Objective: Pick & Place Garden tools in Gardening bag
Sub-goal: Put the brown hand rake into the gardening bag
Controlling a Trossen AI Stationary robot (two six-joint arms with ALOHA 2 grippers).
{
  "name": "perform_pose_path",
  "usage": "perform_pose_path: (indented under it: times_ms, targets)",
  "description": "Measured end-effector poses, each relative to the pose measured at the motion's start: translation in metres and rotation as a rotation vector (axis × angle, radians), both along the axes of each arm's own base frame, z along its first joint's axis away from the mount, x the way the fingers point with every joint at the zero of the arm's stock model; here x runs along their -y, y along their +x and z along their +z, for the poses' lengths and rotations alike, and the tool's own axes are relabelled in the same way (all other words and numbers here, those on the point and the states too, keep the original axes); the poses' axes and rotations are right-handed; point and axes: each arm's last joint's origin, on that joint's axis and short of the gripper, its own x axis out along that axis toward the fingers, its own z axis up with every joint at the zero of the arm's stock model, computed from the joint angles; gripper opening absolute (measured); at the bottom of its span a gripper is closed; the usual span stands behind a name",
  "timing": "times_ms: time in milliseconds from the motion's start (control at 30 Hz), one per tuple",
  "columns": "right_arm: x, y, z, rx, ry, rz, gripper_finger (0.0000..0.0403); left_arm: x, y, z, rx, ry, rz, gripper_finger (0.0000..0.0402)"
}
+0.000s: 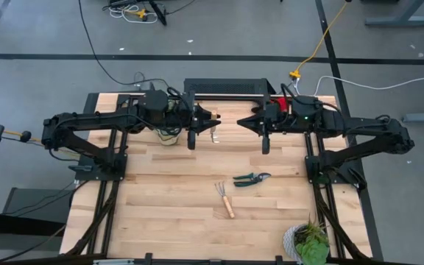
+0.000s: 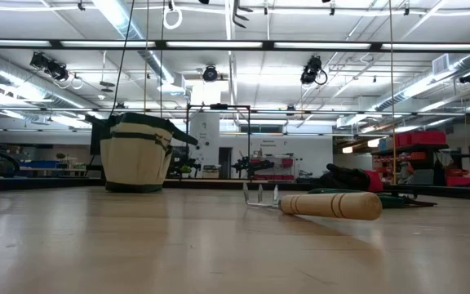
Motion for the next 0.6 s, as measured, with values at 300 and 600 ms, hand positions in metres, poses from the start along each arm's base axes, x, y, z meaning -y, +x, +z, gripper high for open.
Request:
perform_pose_path:
  times_ms: [300, 600]
  targets:
    - [0.003, -0.007, 0.002, -0.007, 0.001, -0.014, 0.0002, 0.0, 0.0, -0.006, -0.059, -0.027, 0.027, 0.0081]
    - [0.002, -0.007, 0.002, -0.007, 0.003, 0.003, 0.0001, 0.004, -0.002, -0.019, -0.191, -0.041, 0.021, 0.0077]
